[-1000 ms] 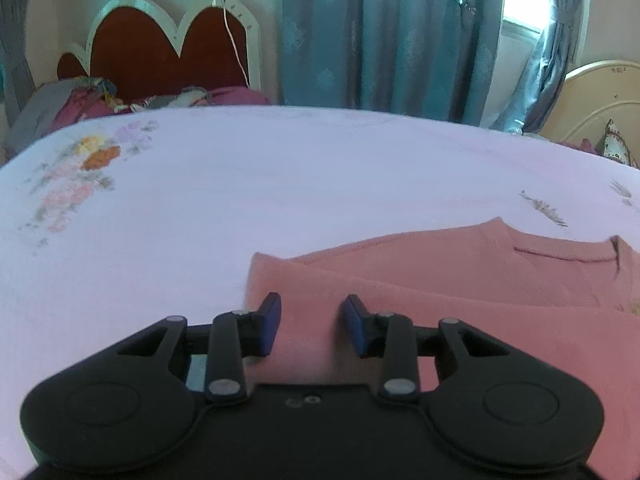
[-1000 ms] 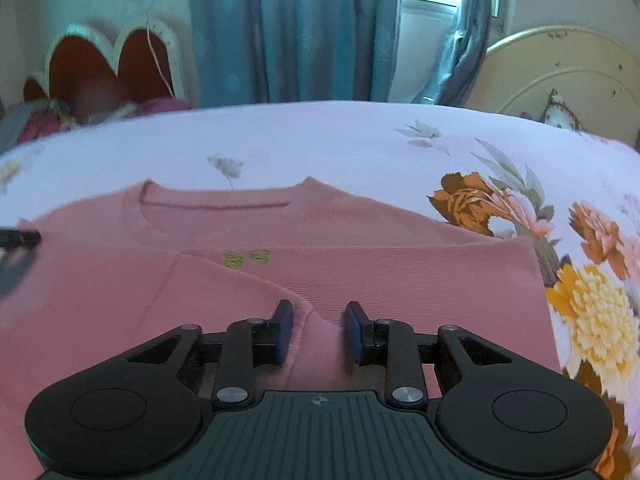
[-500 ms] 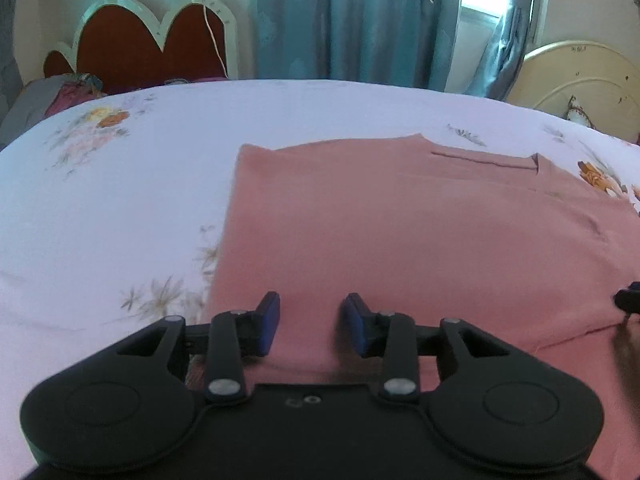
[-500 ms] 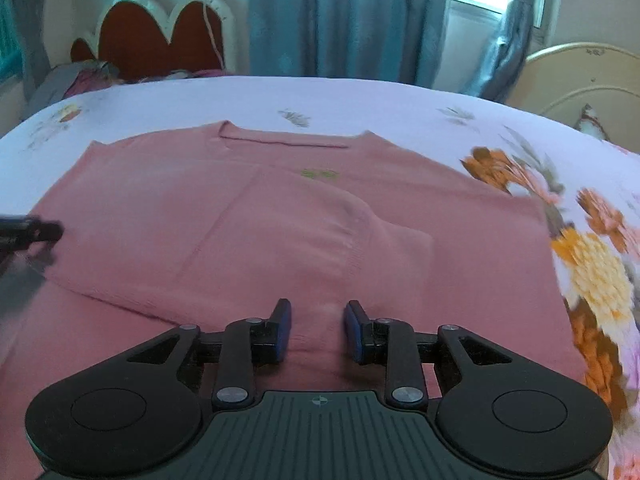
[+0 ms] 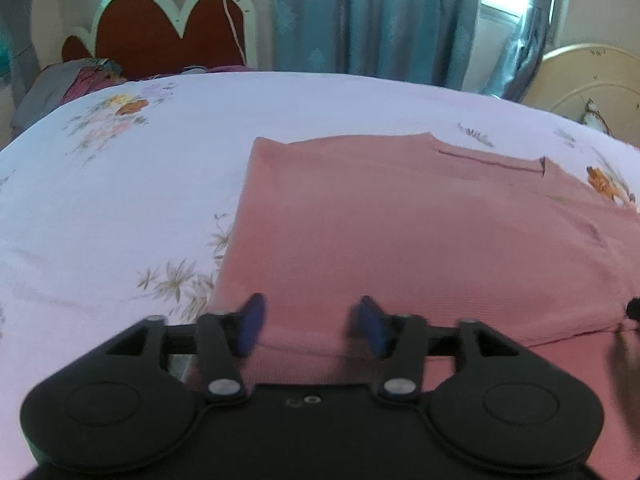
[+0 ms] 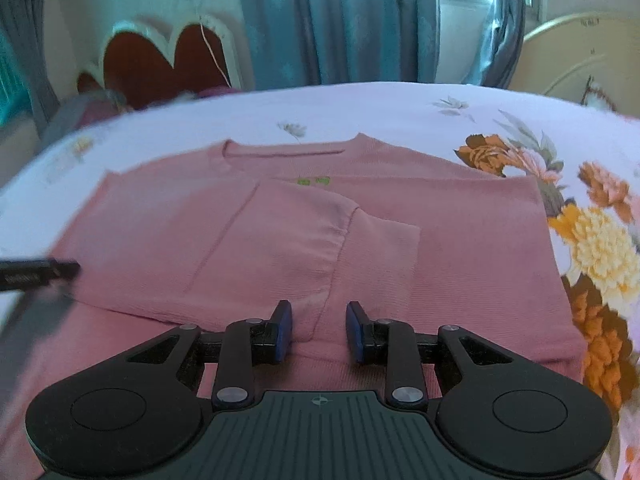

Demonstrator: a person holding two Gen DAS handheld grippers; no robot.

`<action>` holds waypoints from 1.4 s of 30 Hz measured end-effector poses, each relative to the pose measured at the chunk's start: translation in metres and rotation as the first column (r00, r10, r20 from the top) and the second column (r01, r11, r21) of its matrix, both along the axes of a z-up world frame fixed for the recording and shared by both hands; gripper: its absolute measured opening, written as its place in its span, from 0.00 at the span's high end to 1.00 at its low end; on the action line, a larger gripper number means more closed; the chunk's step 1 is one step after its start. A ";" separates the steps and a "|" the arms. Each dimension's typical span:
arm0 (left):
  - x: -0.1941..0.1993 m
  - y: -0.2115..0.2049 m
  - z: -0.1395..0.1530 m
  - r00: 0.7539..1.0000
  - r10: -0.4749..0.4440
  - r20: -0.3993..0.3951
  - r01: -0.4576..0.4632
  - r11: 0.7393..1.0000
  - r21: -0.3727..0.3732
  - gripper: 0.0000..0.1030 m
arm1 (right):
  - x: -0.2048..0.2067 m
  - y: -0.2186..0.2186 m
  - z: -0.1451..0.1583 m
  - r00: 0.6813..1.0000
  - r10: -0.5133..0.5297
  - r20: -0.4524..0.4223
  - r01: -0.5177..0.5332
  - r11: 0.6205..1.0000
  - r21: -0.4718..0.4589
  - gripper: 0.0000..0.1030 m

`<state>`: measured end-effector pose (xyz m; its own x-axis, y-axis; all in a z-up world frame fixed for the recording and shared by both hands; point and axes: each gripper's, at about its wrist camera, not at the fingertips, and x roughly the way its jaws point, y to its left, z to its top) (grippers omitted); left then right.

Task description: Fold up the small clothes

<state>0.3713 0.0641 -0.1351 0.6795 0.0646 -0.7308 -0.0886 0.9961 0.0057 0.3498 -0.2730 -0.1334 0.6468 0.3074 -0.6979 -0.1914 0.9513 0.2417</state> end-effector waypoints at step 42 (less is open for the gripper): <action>-0.245 0.025 0.026 0.996 -0.069 0.056 0.069 0.998 0.009 0.29 | -0.286 -0.034 0.033 0.988 -0.152 0.035 0.154 0.985 -0.080 0.36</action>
<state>0.1262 0.0888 -0.1087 0.7225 0.0213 -0.6910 -0.0201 0.9997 0.0097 0.0635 -0.3069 -0.1003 0.7016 0.1458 -0.6975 -0.0477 0.9863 0.1582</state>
